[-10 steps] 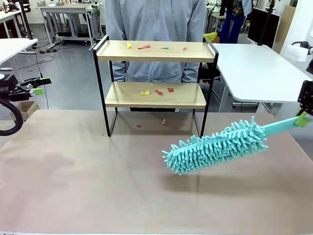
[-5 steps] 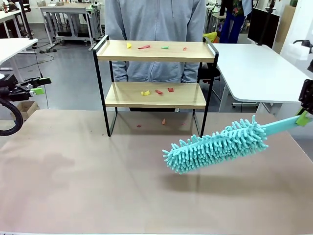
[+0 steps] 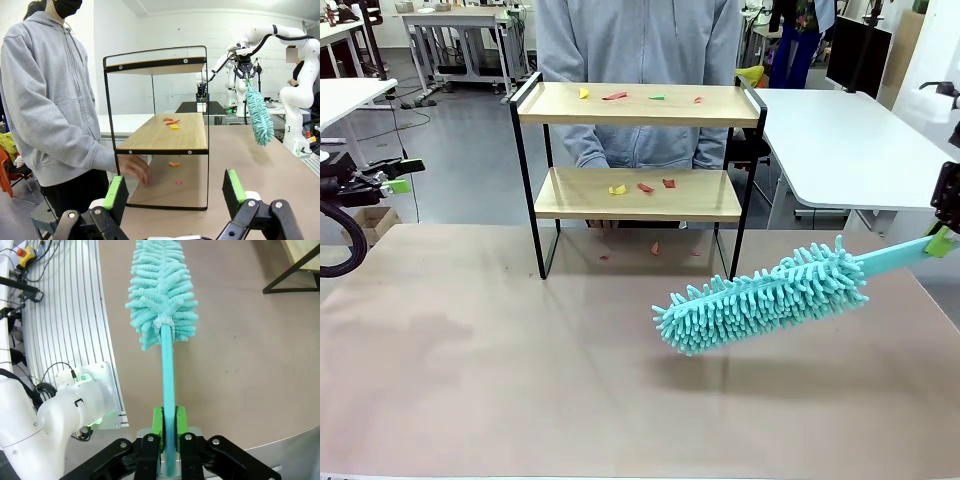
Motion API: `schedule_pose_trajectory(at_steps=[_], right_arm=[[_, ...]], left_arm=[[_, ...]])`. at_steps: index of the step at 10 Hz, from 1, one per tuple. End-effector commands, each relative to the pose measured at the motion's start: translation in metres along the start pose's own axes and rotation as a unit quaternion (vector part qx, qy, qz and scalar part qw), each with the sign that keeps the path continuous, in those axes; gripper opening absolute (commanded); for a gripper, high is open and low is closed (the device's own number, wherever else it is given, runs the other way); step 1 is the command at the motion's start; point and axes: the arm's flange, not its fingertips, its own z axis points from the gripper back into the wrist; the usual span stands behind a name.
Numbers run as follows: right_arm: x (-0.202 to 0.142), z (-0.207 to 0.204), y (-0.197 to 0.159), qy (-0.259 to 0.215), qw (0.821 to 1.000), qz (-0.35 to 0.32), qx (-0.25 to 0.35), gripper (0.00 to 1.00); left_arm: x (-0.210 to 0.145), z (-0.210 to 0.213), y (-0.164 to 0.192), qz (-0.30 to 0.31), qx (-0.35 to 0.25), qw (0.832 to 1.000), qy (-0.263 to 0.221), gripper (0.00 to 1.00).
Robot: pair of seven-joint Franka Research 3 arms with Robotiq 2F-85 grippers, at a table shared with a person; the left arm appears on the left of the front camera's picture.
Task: Clean the shelf.
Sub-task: Clean the specific section of the Shelf indicated by the human with the Duster.
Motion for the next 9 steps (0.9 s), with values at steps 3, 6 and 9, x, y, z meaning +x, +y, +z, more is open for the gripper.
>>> schedule_pose_trajectory(at_steps=[3,6,9], right_arm=[[-0.0012,0.0013,0.0017,-0.004,1.000,0.003,0.001,0.13],[-0.0012,0.0013,0.0017,-0.004,1.000,0.003,0.001,0.13],[-0.0012,0.0013,0.0017,-0.004,1.000,0.003,0.001,0.13]], left_arm=[[0.0032,-0.0014,-0.0010,-0.002,0.000,1.000,0.000,1.00],[0.0032,-0.0014,-0.0010,-0.002,0.000,1.000,0.000,1.00],[0.0032,-0.0014,-0.0010,-0.002,0.000,1.000,0.000,1.00]])
